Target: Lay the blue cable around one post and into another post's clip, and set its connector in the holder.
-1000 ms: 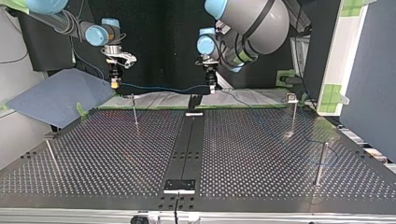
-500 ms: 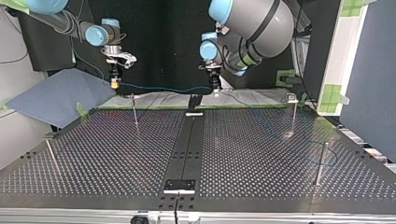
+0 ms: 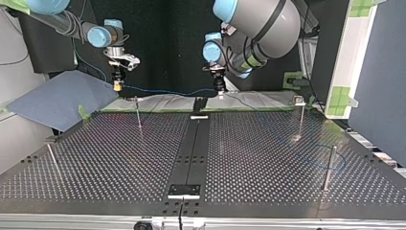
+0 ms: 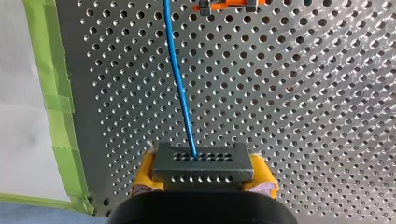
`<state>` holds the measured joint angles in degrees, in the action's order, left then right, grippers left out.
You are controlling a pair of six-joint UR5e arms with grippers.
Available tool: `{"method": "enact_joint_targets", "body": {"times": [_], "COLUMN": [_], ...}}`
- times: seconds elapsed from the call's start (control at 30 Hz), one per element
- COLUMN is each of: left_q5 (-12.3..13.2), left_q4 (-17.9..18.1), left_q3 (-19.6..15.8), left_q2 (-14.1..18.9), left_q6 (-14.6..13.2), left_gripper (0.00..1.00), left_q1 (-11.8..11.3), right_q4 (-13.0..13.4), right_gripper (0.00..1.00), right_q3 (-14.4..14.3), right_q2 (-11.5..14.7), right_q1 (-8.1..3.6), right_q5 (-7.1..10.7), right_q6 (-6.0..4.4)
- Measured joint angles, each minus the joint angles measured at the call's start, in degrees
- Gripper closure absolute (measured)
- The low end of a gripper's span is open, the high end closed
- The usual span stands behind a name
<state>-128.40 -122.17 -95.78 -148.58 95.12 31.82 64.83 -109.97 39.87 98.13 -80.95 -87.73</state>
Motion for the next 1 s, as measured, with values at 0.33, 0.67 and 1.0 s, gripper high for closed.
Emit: {"method": "enact_joint_targets", "body": {"times": [0.33, 0.67, 1.0], "left_q5": [-1.8, -3.0, -3.2], "left_q4": [0.7, 1.8, 3.4], "left_q3": [-0.6, -1.0, -1.2], "left_q2": [0.2, 0.3, 0.3], "left_q6": [-0.2, -0.3, -0.4], "left_gripper": [0.0, 0.0, 0.0], "left_q1": [2.4, 4.5, 6.5], "right_q4": [-0.1, -0.2, -0.3], "right_gripper": [1.0, 1.0, 1.0], "right_q3": [0.1, 0.1, 0.1], "right_q2": [0.0, 0.0, 0.0], "right_q1": [0.0, 0.0, 0.0], "right_q5": [0.07, 0.01, -0.01], "right_q6": [0.0, 0.0, 0.25]}}
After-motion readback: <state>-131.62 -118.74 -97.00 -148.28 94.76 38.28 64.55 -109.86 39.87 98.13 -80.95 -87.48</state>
